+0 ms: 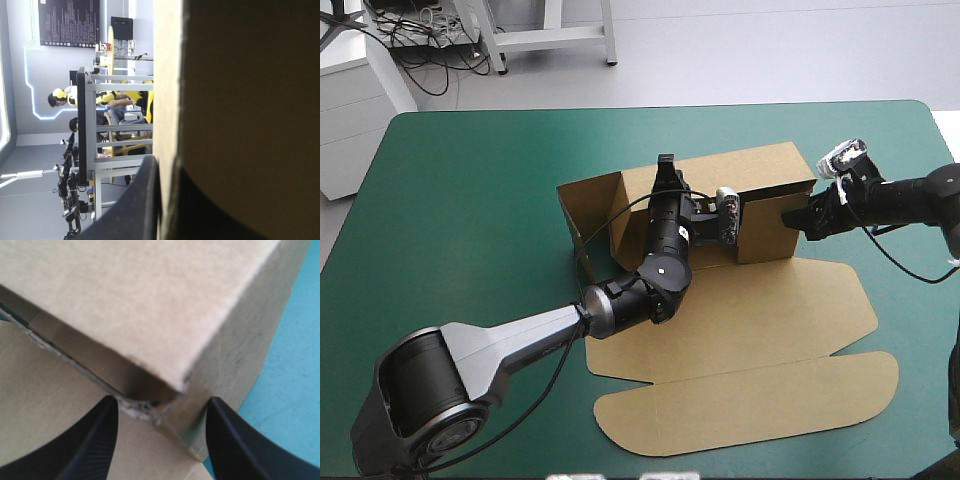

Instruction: Fold the box

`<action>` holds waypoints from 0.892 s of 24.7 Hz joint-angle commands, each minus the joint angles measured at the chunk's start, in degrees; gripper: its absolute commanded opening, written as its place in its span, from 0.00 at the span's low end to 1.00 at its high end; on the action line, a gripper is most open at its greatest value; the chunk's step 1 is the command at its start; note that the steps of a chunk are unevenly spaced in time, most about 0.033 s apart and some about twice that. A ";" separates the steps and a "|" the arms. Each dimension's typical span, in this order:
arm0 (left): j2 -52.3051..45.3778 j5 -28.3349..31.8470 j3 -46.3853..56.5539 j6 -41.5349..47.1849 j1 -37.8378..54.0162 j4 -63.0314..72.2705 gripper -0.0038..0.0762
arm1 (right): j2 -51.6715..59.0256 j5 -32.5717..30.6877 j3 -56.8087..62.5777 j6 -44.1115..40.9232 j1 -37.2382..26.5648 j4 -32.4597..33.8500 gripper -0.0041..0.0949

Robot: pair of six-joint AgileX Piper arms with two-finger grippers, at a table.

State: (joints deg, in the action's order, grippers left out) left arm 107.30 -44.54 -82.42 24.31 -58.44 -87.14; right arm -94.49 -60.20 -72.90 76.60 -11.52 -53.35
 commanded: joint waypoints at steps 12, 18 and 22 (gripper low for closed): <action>-2.69 0.42 -1.30 -13.16 -0.47 7.65 0.04 | 0.05 3.71 -1.57 8.65 0.10 -15.14 0.54; -2.69 2.04 -1.30 -12.53 -0.47 7.65 0.04 | -3.69 2.13 -1.57 7.64 0.10 -15.11 0.54; -2.69 2.04 -1.30 -12.33 -0.47 7.65 0.04 | -6.26 0.77 -1.57 5.26 0.10 -13.87 0.43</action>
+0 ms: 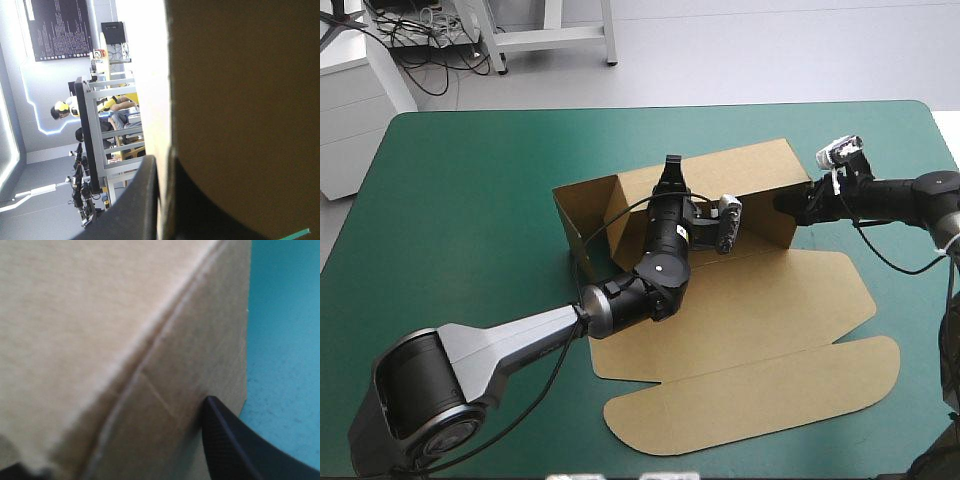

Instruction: Fold the box

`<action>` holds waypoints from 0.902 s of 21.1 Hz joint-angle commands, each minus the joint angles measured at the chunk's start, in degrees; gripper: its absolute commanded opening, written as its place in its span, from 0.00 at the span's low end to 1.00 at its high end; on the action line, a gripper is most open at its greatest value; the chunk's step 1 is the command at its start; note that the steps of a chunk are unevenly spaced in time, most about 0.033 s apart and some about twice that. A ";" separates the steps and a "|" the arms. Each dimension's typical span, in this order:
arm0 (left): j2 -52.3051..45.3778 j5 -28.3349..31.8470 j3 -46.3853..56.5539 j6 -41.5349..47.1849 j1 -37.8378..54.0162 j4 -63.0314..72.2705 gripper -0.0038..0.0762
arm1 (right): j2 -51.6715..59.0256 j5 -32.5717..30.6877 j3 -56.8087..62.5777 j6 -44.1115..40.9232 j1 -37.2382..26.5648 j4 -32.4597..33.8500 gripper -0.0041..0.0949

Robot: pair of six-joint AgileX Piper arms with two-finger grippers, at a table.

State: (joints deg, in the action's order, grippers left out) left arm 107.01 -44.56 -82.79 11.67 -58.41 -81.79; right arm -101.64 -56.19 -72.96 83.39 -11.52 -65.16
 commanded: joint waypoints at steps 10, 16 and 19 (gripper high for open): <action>-2.30 2.84 -0.92 0.31 -0.51 2.30 0.04 | -0.57 -7.41 -1.51 -3.42 0.10 -0.26 0.05; -2.30 4.06 -0.92 3.60 -0.51 -1.25 0.31 | 0.26 1.40 -1.51 -9.89 5.30 9.82 0.05; -2.30 5.31 -0.92 12.73 -0.62 -2.74 0.50 | 0.26 8.82 -1.51 -15.60 9.06 13.50 0.05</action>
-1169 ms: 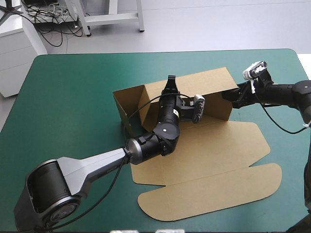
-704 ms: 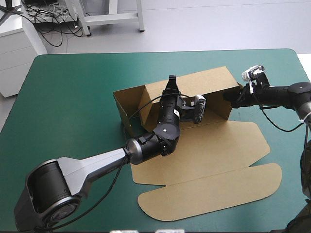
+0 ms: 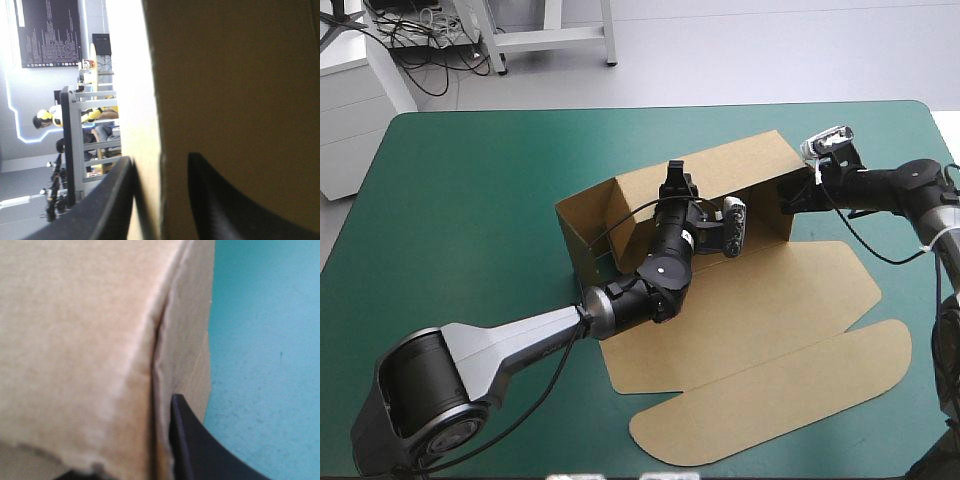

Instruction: Fold the box

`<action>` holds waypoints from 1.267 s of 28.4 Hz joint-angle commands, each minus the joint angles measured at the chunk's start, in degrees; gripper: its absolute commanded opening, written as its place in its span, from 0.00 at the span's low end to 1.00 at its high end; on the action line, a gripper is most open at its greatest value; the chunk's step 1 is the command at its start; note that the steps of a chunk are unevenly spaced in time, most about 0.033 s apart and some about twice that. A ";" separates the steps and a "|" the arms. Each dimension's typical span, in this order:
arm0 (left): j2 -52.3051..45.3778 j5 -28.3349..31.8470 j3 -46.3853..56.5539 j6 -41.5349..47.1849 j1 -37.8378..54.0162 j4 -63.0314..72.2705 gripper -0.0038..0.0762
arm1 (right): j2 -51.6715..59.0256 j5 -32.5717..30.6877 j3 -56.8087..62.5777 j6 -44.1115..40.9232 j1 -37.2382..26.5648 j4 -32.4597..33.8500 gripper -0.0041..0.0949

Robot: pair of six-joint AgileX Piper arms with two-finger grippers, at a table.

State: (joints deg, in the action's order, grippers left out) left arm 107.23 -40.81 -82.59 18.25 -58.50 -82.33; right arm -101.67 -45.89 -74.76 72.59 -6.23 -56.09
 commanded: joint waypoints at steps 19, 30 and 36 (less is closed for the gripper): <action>-8.91 -7.70 -1.63 26.43 -8.53 -20.94 0.22 | 0.87 8.04 -5.08 -36.14 10.83 22.44 0.05; -25.00 -7.59 -1.63 29.54 5.18 -9.98 0.04 | 11.16 -2.05 -6.08 -46.51 10.83 26.34 0.05; -31.04 -6.08 -1.63 28.73 19.76 2.41 0.04 | 15.55 -16.14 -6.08 -53.99 10.83 29.66 0.05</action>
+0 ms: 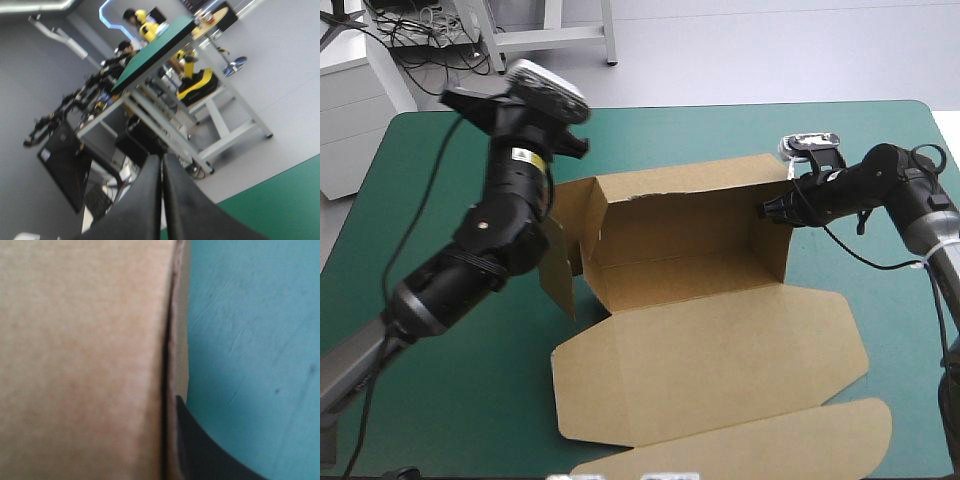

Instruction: Fold the box

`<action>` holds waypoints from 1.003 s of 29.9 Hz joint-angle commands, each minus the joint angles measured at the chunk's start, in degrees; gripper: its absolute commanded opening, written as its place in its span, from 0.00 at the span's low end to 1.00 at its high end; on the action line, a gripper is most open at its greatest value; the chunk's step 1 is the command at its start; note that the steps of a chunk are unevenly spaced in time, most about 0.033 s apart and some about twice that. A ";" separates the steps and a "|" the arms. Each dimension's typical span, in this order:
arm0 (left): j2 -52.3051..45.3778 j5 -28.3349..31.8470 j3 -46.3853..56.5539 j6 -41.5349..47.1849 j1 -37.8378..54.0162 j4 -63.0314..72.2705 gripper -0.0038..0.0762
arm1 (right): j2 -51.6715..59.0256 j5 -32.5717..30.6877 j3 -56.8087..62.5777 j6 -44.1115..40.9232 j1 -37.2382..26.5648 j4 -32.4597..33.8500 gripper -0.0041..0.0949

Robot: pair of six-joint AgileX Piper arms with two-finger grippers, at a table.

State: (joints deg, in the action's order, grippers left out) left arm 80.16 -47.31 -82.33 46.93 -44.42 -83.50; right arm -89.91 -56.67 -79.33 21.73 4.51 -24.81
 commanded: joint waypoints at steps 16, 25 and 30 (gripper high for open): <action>-2.46 4.16 -1.77 -34.45 37.45 55.70 0.04 | -2.45 -2.74 -1.37 -6.83 0.65 0.53 0.14; -0.78 -2.43 -1.77 -47.45 44.60 70.03 0.04 | -6.26 13.75 -1.37 -6.51 3.46 0.44 0.54; 0.21 -3.60 -1.77 -47.78 44.89 70.29 0.04 | -6.26 17.09 -4.20 -6.28 3.46 0.70 0.64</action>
State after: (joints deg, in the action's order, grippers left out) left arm 81.70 -52.89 -82.44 -0.62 0.34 -13.21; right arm -98.81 -42.84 -80.01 15.13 8.10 -23.48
